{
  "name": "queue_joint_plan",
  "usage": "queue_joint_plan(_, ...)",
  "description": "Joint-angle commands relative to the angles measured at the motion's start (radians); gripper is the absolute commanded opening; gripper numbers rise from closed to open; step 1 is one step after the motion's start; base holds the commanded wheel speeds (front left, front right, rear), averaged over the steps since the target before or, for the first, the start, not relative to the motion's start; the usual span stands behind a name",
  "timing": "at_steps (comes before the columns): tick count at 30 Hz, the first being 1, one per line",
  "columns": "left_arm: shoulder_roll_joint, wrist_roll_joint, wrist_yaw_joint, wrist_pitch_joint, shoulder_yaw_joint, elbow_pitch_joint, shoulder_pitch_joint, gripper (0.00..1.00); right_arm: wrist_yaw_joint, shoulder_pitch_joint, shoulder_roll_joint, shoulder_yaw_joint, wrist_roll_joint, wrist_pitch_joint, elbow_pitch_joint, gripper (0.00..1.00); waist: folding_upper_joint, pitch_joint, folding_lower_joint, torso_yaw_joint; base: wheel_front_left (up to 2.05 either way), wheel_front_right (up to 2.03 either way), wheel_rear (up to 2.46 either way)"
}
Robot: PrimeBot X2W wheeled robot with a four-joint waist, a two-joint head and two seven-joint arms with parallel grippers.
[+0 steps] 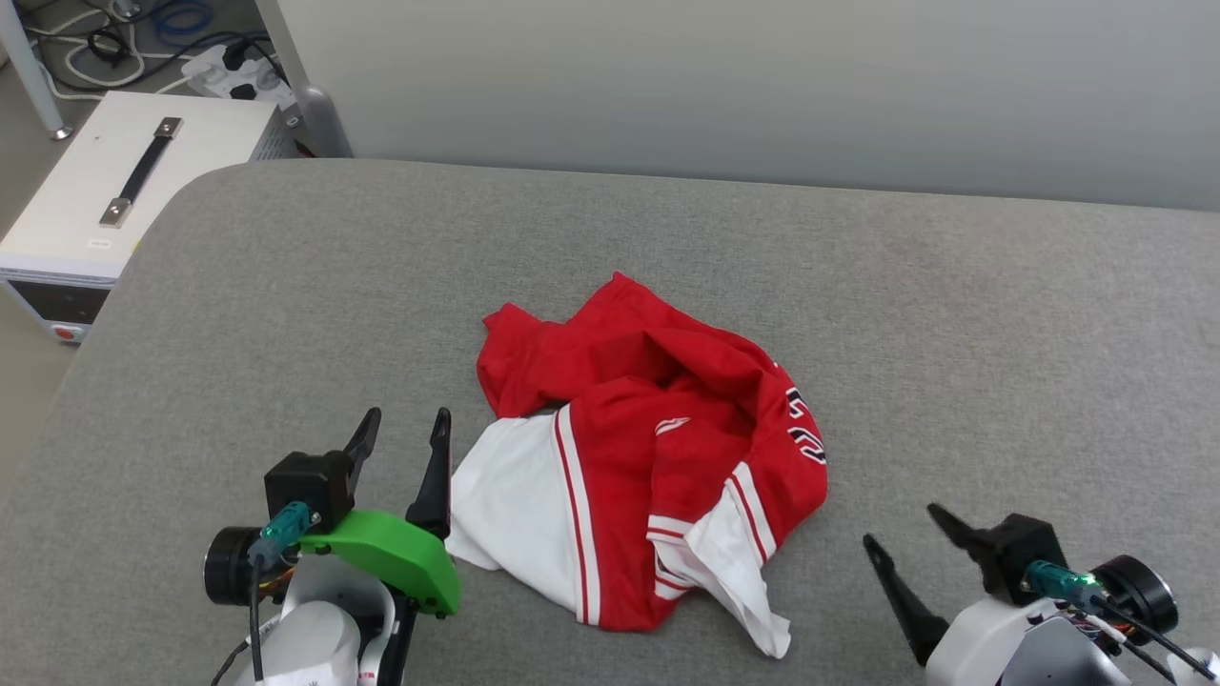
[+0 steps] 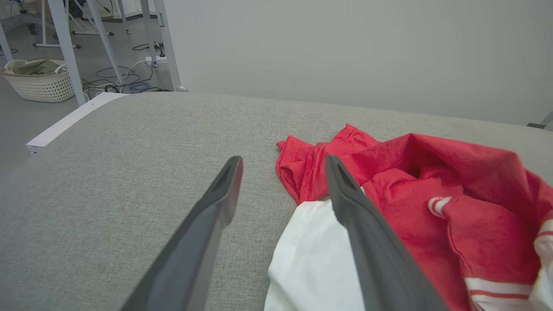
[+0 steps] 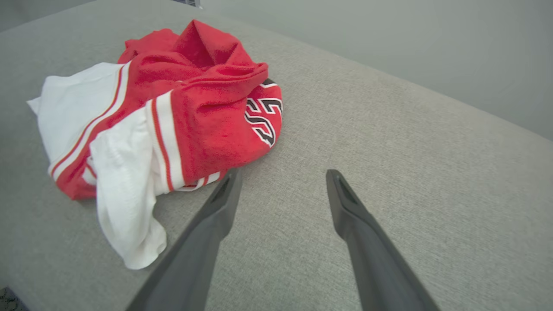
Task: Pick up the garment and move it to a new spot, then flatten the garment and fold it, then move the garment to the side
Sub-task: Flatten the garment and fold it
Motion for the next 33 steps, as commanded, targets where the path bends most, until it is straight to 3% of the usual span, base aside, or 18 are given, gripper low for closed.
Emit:
queue_joint_plan(1,-0.003,0.007,0.004,-0.010,0.001,-0.001,-0.006,1.00,-0.001,0.011,-0.030,0.043,0.048,0.070,-0.032,1.00,0.0000,-0.010,0.0000,0.022,0.00,0.00,0.00)
queue_joint_plan(6,-0.010,0.010,0.010,-0.028,0.008,-0.002,0.004,1.00,-0.001,0.001,-0.131,0.203,0.218,0.367,-0.150,1.00,0.0000,-0.011,0.0000,0.058,0.00,0.00,0.00)
queue_joint_plan(10,-0.019,0.006,0.013,-0.033,0.010,0.001,0.002,1.00,-0.001,-0.037,-0.153,0.254,0.262,0.517,-0.187,1.00,0.0000,0.001,0.0000,0.088,0.00,0.00,0.00)
queue_joint_plan(13,-0.024,0.002,0.013,-0.037,0.014,0.002,-0.002,1.00,-0.001,-0.075,-0.134,0.270,0.249,0.628,-0.159,1.00,0.0000,0.017,0.0000,0.111,0.00,0.00,0.00)
queue_joint_plan(21,-0.044,-0.001,0.011,-0.042,0.014,0.016,-0.022,1.00,-0.001,-0.136,-0.091,0.285,0.208,0.728,-0.093,1.00,0.0000,0.064,0.0000,0.161,0.00,0.00,0.00)
queue_joint_plan(31,-0.060,0.004,0.000,-0.048,0.017,0.038,-0.038,1.00,-0.001,-0.141,-0.053,0.271,0.194,0.690,0.011,1.00,0.0000,0.104,0.0000,0.197,0.00,0.00,0.00)
queue_joint_plan(32,-0.062,0.005,-0.001,-0.049,0.017,0.041,-0.038,1.00,-0.001,-0.140,-0.052,0.272,0.193,0.690,0.020,0.41,0.0000,0.105,0.0000,0.197,0.00,0.00,0.00)
queue_joint_plan(33,-0.063,0.006,-0.002,-0.049,0.017,0.044,-0.038,1.00,-0.001,-0.139,-0.052,0.275,0.193,0.688,0.025,0.32,0.0000,0.106,0.0000,0.196,0.00,0.00,0.00)
